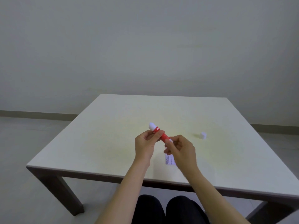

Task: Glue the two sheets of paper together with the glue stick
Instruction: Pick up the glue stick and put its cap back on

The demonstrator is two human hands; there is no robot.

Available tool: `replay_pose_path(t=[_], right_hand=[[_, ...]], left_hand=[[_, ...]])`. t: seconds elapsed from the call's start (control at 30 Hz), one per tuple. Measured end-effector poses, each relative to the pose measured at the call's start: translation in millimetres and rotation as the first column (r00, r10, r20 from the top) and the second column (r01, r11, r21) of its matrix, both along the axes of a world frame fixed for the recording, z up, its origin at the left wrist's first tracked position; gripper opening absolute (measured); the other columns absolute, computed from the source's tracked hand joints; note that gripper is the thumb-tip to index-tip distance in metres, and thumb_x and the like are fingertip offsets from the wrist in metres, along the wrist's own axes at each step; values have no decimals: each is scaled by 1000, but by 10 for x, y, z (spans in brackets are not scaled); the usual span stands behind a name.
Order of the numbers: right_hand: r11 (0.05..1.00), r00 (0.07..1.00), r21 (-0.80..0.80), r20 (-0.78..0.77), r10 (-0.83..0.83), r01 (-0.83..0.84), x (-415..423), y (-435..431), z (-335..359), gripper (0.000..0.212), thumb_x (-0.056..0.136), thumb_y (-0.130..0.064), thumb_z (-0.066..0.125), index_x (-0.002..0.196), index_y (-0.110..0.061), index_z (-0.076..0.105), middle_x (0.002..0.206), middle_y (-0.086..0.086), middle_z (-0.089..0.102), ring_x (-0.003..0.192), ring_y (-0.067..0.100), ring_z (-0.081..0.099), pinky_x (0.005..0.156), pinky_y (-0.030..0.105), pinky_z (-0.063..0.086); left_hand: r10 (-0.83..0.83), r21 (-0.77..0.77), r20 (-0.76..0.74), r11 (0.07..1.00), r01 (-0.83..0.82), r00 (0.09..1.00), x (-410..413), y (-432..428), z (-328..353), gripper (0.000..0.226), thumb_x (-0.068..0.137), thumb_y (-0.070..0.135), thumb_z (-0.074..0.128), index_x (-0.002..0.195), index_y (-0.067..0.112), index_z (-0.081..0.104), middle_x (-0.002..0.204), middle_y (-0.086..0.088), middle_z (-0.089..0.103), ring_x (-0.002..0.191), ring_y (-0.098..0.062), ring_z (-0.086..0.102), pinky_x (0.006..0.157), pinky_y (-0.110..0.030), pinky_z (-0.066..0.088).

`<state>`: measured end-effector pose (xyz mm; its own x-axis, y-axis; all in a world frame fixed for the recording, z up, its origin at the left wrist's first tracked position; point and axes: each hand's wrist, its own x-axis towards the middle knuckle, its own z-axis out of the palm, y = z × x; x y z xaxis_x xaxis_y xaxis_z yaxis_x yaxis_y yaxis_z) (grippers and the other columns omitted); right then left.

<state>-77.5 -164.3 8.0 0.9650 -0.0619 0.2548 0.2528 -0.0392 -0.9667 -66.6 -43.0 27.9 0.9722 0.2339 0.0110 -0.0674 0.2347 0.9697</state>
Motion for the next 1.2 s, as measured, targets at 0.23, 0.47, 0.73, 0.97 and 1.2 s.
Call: replay_pose_path(t=[0.23, 0.47, 0.73, 0.97, 1.2], right_hand=[[669, 735, -476, 659, -159, 571, -39, 174, -224, 48, 70, -8, 80, 77, -16, 33, 59, 5, 53, 50, 16, 31, 40, 26, 39], [859, 954, -448, 264, -140, 250, -29, 102, -182, 31, 79, -34, 69, 87, -29, 39, 77, -18, 51, 66, 14, 55, 51, 28, 40], [182, 897, -928, 240, -373, 324, 602, -855, -263, 66, 92, -46, 44, 148, -23, 19, 157, 17, 15, 139, 39, 25, 108, 51, 29], [-49, 930, -974, 225, -292, 221, 733, -1148, -424, 38, 98, -25, 37, 134, -17, 41, 121, 3, 60, 109, 25, 55, 100, 38, 34], [897, 992, -427, 5, -124, 114, 413, -655, -28, 14, 82, -22, 70, 95, -21, 64, 88, -7, 67, 65, 15, 66, 60, 20, 49]], left_hand=[[209, 72, -115, 977, -201, 971, 15, -169, 43, 37, 66, 39, 80, 66, 17, 51, 60, 5, 54, 58, -10, 55, 58, -18, 41], [59, 152, -138, 988, -38, 989, -22, -163, -56, 17, 73, 28, 76, 88, 19, 72, 91, -1, 74, 93, -18, 68, 86, -32, 52], [119, 591, 53, 797, -128, 991, -39, 191, -14, 13, 79, 14, 69, 89, 22, 68, 82, 6, 72, 73, -14, 69, 59, -4, 41], [96, 696, 94, 706, -134, 991, -81, 297, -124, 23, 85, 15, 63, 107, 19, 69, 96, 7, 71, 86, -7, 63, 70, -6, 38], [5, 751, 128, 652, -101, 992, -110, 192, -125, 28, 88, 15, 61, 115, 16, 64, 106, 3, 69, 92, -14, 64, 77, -22, 44]])
